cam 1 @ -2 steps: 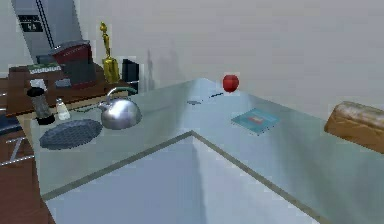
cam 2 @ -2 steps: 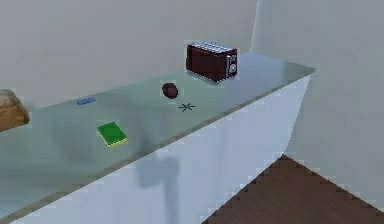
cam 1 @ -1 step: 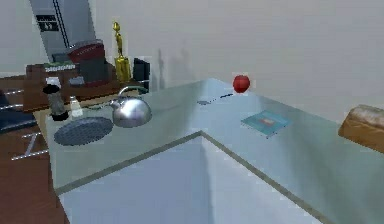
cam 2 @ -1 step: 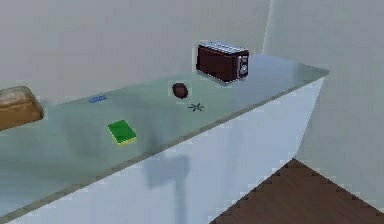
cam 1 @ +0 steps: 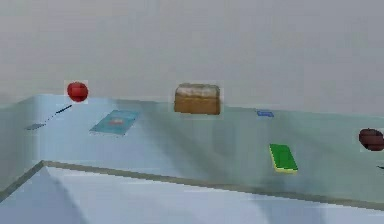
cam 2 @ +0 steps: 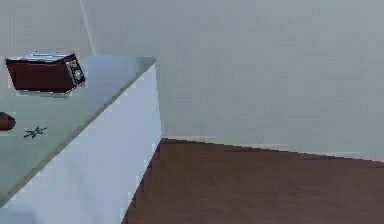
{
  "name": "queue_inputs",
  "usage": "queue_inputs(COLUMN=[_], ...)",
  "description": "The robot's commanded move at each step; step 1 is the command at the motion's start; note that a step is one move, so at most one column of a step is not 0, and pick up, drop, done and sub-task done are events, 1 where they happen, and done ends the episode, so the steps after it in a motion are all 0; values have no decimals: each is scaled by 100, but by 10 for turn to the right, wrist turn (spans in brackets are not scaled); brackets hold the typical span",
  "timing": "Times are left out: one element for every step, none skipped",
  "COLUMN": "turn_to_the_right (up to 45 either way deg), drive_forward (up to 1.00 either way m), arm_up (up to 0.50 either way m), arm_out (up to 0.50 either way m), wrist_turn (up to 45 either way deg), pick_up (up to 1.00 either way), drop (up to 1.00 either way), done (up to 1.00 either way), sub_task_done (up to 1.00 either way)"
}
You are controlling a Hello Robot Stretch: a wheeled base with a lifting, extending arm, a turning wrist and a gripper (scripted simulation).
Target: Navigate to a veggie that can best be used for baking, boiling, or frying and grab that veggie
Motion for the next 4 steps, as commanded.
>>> queue_inputs(turn_to_the_right=[420, 0, -450, -330], drive_forward=[0, 35, 0, 0], arm_up=[0, 0, 0, 0], arm_out=[0, 0, 0, 0], wrist_turn=[0, 0, 0, 0], pick_up=[0, 0, 0, 0], drop=[0, 0, 0, 0], done=[0, 0, 0, 0], sub_task_done=[0, 0, 0, 0])
